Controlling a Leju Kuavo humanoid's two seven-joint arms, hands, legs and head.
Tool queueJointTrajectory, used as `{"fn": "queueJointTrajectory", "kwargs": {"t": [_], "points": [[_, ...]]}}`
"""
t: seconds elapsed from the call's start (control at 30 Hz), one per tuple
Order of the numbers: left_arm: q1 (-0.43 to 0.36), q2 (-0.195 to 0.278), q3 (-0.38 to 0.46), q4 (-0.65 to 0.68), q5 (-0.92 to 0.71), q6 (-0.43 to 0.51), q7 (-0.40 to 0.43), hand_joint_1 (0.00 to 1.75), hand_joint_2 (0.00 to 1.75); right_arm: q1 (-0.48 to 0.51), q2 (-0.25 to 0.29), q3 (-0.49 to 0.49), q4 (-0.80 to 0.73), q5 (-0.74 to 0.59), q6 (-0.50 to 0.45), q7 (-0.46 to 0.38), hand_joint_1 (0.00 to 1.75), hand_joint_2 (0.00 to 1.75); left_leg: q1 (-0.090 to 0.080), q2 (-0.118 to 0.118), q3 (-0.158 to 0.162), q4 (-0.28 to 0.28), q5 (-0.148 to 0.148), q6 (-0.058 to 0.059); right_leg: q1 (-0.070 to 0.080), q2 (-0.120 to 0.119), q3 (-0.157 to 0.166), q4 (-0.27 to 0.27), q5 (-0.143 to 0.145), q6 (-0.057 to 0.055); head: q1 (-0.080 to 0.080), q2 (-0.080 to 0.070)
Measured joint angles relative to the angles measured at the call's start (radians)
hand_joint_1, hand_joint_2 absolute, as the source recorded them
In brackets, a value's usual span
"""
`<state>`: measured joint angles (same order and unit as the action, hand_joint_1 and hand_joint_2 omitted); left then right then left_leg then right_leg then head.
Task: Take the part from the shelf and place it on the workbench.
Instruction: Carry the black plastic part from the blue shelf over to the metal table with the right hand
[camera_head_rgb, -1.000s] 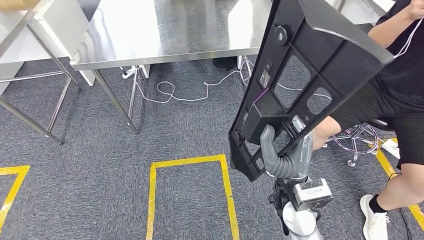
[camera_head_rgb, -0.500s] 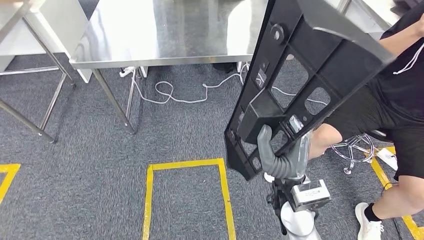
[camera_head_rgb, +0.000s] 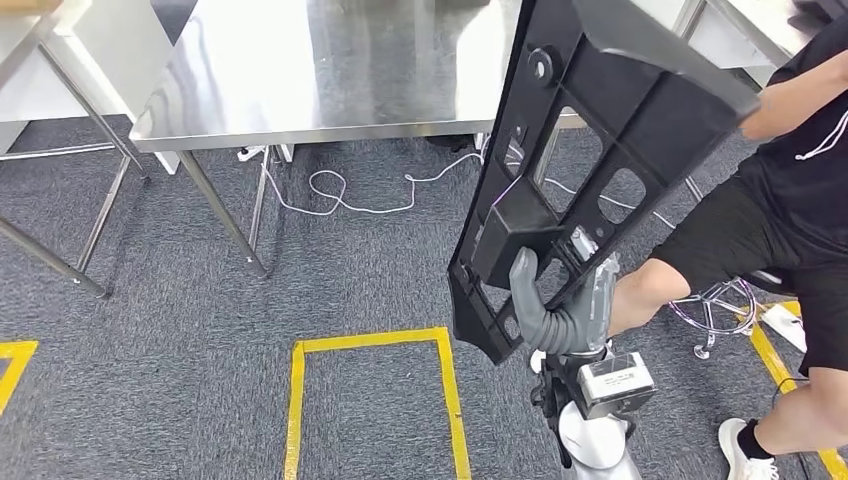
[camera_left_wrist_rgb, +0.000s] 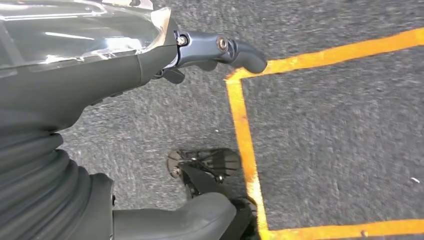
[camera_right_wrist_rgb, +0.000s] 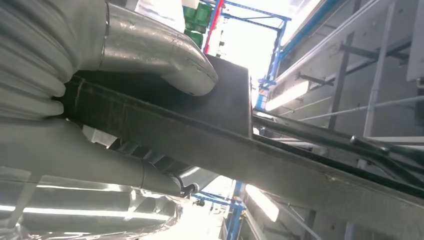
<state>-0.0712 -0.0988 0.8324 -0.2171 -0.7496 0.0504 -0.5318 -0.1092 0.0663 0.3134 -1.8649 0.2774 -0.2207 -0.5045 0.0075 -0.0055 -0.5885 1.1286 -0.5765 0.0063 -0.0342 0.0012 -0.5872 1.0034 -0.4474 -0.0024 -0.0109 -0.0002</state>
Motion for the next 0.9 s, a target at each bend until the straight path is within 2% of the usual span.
{"fn": "queueJointTrajectory", "kwargs": {"t": [0.07, 0.1, 0.13, 0.17, 0.2, 0.23, 0.27, 0.3, 0.4, 0.43, 0.47, 0.5, 0.57, 0.6, 0.63, 0.67, 0.7, 0.77, 0.8, 0.83, 0.9], "points": [[0.002, -0.001, 0.000, 0.000, 0.000, 0.000, 0.000, 0.00, 1.75, 0.001, 0.003, 0.001, 0.001, 0.001, 0.004, 0.000, 1.75, 1.75, 0.011, 0.001, -0.081, 0.129, -0.042, -0.014, -0.001, 0.000, 0.010, 0.000, -0.011, -0.004, -0.001, 0.000], [0.003, -0.001, 0.000, 0.000, 0.000, 0.000, 0.000, 0.00, 1.75, 0.001, 0.003, 0.001, 0.002, 0.001, 0.005, 0.000, 1.75, 1.75, 0.017, 0.002, -0.108, 0.157, -0.038, -0.020, -0.003, 0.000, 0.016, 0.000, -0.016, -0.002, -0.001, 0.000], [0.003, -0.001, 0.000, 0.000, 0.000, 0.000, 0.000, 0.00, 1.75, 0.002, 0.004, 0.001, 0.002, 0.001, 0.005, 0.000, 1.75, 1.75, 0.022, 0.002, -0.117, 0.149, -0.012, -0.025, -0.005, 0.001, 0.024, 0.001, -0.023, 0.002, -0.001, 0.000], [0.003, -0.001, 0.000, 0.000, 0.000, 0.001, 0.000, 0.00, 1.75, 0.002, 0.004, 0.001, 0.002, 0.001, 0.005, 0.000, 1.75, 1.75, 0.027, 0.003, -0.105, 0.100, 0.031, -0.029, -0.008, 0.002, 0.034, 0.001, -0.030, 0.007, -0.001, 0.000], [0.004, -0.001, 0.000, 0.000, 0.000, 0.001, 0.000, 0.00, 1.75, 0.001, 0.005, 0.001, 0.003, 0.001, 0.005, 0.000, 1.75, 1.75, 0.032, 0.005, -0.079, 0.027, 0.081, -0.033, -0.011, 0.002, 0.043, 0.000, -0.038, 0.014, -0.001, 0.000], [0.003, -0.001, 0.000, 0.001, 0.000, 0.001, 0.000, 0.00, 1.75, 0.001, 0.006, 0.001, 0.002, 0.001, 0.005, 0.000, 1.75, 1.75, 0.032, 0.004, -0.052, -0.038, 0.115, -0.036, -0.010, 0.002, 0.052, 0.000, -0.046, 0.022, -0.003, 0.000], [0.003, -0.001, 0.000, 0.001, 0.000, 0.001, 0.000, 0.00, 1.75, 0.000, 0.007, 0.001, 0.002, 0.001, 0.005, 0.000, 1.75, 1.75, 0.031, 0.003, -0.033, -0.084, 0.134, -0.034, -0.009, 0.003, 0.058, 0.000, -0.052, 0.030, -0.004, 0.000], [0.003, -0.002, 0.000, 0.002, 0.000, 0.001, 0.001, 0.00, 1.75, -0.002, 0.008, 0.001, 0.002, 0.001, 0.005, 0.000, 1.75, 1.75, 0.027, 0.001, -0.023, -0.106, 0.138, -0.028, -0.006, 0.003, 0.061, -0.002, -0.057, 0.038, -0.006, 0.000], [0.003, -0.002, 0.000, 0.002, 0.000, 0.002, 0.001, 0.00, 1.75, -0.004, 0.008, 0.001, 0.002, 0.001, 0.005, 0.000, 1.75, 1.75, 0.013, -0.003, -0.015, -0.112, 0.128, 0.003, -0.005, 0.002, 0.071, -0.011, -0.064, 0.061, -0.006, 0.000], [0.003, -0.002, 0.000, 0.002, 0.000, 0.002, 0.001, 0.00, 1.75, -0.005, 0.008, 0.001, 0.002, 0.001, 0.005, 0.000, 1.75, 1.75, 0.011, -0.003, -0.007, -0.118, 0.127, 0.014, -0.005, 0.001, 0.066, 0.002, -0.072, 0.064, -0.005, 0.000], [0.003, -0.002, 0.000, 0.001, 0.000, 0.002, 0.000, 0.00, 1.75, -0.007, 0.008, 0.001, 0.002, 0.001, 0.005, 0.000, 1.75, 1.75, 0.010, -0.002, 0.002, -0.124, 0.126, 0.024, -0.003, 0.000, 0.049, 0.038, -0.086, 0.063, -0.004, 0.000], [0.003, -0.003, 0.000, 0.001, 0.000, 0.002, 0.000, 0.00, 1.75, -0.008, 0.007, 0.001, 0.002, 0.001, 0.005, 0.000, 1.75, 1.75, 0.008, -0.002, 0.010, -0.128, 0.123, 0.033, -0.001, -0.002, 0.017, 0.096, -0.105, 0.057, -0.002, 0.000], [0.002, -0.002, 0.000, 0.001, 0.000, 0.002, -0.001, 0.00, 1.75, -0.007, 0.006, 0.001, 0.003, 0.001, 0.006, 0.000, 1.75, 1.75, 0.000, -0.002, 0.019, -0.128, 0.114, 0.046, 0.005, -0.001, -0.072, 0.235, -0.142, 0.046, -0.001, 0.000], [0.002, -0.002, 0.000, 0.001, 0.000, 0.002, -0.002, 0.00, 1.75, -0.004, 0.004, 0.001, 0.004, 0.001, 0.006, 0.000, 1.75, 1.75, -0.005, -0.003, 0.024, -0.128, 0.109, 0.051, 0.009, -0.001, -0.107, 0.277, -0.144, 0.045, -0.001, 0.000], [0.003, -0.002, 0.000, 0.001, -0.001, 0.002, -0.003, 0.00, 1.75, -0.001, 0.003, 0.001, 0.005, 0.001, 0.006, 0.000, 1.75, 1.75, -0.010, -0.005, 0.032, -0.128, 0.103, 0.054, 0.013, -0.001, -0.124, 0.282, -0.130, 0.047, -0.001, 0.000], [0.003, -0.003, 0.000, 0.001, -0.002, 0.002, -0.004, 0.00, 1.75, 0.002, 0.002, 0.001, 0.006, 0.001, 0.006, -0.001, 1.75, 1.75, -0.016, -0.008, 0.041, -0.128, 0.096, 0.057, 0.018, -0.001, -0.120, 0.248, -0.099, 0.050, -0.001, 0.000], [0.004, -0.003, 0.000, 0.001, -0.003, 0.002, -0.005, 0.00, 1.75, 0.004, 0.001, 0.001, 0.006, 0.001, 0.005, -0.003, 1.75, 1.75, -0.020, -0.011, 0.051, -0.128, 0.089, 0.058, 0.024, -0.001, -0.099, 0.184, -0.059, 0.051, -0.001, 0.000], [0.004, -0.006, 0.000, 0.002, -0.006, 0.003, -0.008, 0.00, 1.75, 0.007, -0.001, 0.001, 0.007, 0.001, 0.005, -0.008, 1.75, 1.75, -0.029, -0.014, 0.065, -0.127, 0.073, 0.056, 0.036, 0.000, -0.049, 0.059, 0.004, 0.036, -0.002, 0.000], [0.003, -0.007, 0.000, 0.002, -0.008, 0.003, -0.009, 0.00, 1.75, 0.007, -0.001, 0.001, 0.007, 0.001, 0.005, -0.011, 1.75, 1.75, -0.031, -0.015, 0.069, -0.127, 0.066, 0.053, 0.040, 0.000, -0.033, 0.025, 0.017, 0.025, -0.002, 0.000], [0.003, -0.008, 0.000, 0.003, -0.009, 0.003, -0.010, 0.00, 1.75, 0.007, -0.001, 0.001, 0.007, 0.001, 0.005, -0.013, 1.75, 1.75, -0.031, -0.015, 0.071, -0.126, 0.059, 0.048, 0.042, 0.001, -0.026, 0.013, 0.018, 0.015, -0.003, 0.000], [0.002, -0.007, 0.000, 0.002, -0.012, 0.003, -0.011, 0.00, 1.75, 0.007, -0.001, 0.000, 0.007, 0.001, 0.004, -0.015, 1.75, 1.75, -0.026, -0.014, 0.072, -0.124, 0.049, 0.038, 0.037, 0.002, -0.017, 0.005, 0.015, 0.003, -0.002, 0.000]]}}
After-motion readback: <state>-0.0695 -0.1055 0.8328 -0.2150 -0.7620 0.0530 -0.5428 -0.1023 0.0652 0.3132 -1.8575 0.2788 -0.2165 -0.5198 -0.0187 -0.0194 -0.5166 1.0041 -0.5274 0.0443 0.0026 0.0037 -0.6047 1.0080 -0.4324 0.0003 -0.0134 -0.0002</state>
